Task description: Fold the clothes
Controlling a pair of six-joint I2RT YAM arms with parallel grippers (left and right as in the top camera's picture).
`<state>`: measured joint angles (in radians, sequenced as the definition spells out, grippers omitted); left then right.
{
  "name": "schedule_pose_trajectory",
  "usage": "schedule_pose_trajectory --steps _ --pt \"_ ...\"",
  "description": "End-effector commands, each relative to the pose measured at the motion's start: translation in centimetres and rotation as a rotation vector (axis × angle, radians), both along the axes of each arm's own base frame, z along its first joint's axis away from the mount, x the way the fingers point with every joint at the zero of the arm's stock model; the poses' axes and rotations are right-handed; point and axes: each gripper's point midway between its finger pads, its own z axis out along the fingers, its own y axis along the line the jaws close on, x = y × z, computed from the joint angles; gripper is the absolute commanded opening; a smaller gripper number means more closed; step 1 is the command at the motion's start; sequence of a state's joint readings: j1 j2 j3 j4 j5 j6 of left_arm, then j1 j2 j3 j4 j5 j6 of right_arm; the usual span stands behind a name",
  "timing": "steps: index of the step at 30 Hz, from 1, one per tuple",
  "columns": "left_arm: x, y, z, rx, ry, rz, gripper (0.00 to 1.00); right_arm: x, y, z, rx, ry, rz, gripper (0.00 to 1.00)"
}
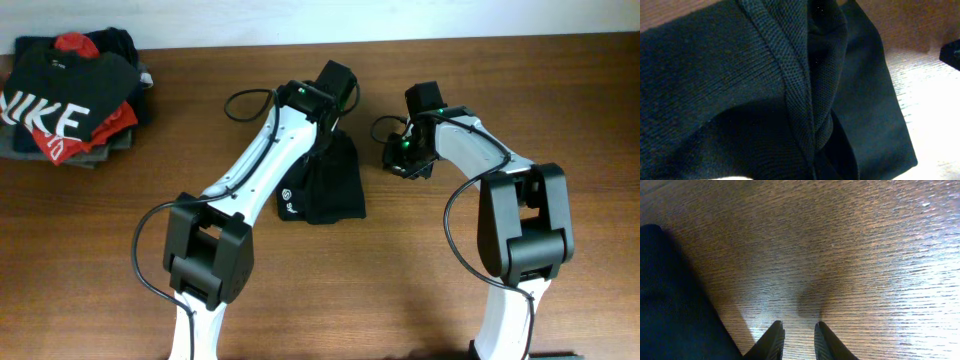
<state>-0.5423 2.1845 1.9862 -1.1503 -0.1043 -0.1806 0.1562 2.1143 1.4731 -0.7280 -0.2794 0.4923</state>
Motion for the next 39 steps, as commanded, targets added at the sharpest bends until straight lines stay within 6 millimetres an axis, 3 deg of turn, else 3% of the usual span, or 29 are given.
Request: schedule_pose_trajectory --steps 1,2,3,15,20,23,25,28,30,33,35,39 --pt "0.2 -0.6 -0.1 -0.024 -0.001 0.008 0.31 -0.6 0.2 -0.8 0.006 0.027 -0.002 0.26" --pt "0.2 -0.7 -0.1 -0.03 -0.001 0.007 0.41 -0.6 0.2 -0.8 0.006 0.027 -0.002 0.26" --pt "0.2 -1.0 0.0 -0.045 0.003 0.003 0.42 -0.5 0.2 -0.8 0.006 0.026 -0.002 0.26" --pt "-0.3 -4.8 0.5 -0.247 0.049 -0.053 0.42 -0.5 0.1 -0.8 0.006 0.023 -0.004 0.26" --pt "0.3 -5.2 1.5 -0.268 0.022 -0.066 0.41 -0.4 -0.1 -0.8 -0.004 0.022 -0.008 0.27" --pt "1.2 -5.3 3.4 -0.276 -0.023 -0.069 0.41 -0.4 -0.1 -0.8 -0.004 0.02 -0.008 0.37" --pt "2.1 -5.1 6.4 -0.282 -0.085 -0.088 0.41 -0.3 -0.1 -0.8 -0.004 0.018 -0.008 0.56" --pt "3.4 -3.2 10.2 -0.253 -0.167 -0.049 0.45 -0.2 -0.4 -0.8 -0.004 0.018 -0.014 0.68" --pt "4.1 -1.2 12.6 -0.235 -0.21 -0.01 0.63 -0.2 -0.7 -0.8 -0.002 0.02 -0.027 0.71" --pt "4.9 2.2 15.0 -0.229 -0.237 0.063 0.67 0.0 -1.4 -0.8 0.002 0.022 -0.046 0.71" --pt "5.3 4.8 15.7 -0.223 -0.237 0.12 0.68 0.2 -2.0 -0.6 0.008 0.021 -0.062 0.71" --pt "5.6 10.8 14.9 -0.185 -0.185 0.242 0.84 0.4 -4.6 1.0 0.014 0.008 -0.122 0.71"
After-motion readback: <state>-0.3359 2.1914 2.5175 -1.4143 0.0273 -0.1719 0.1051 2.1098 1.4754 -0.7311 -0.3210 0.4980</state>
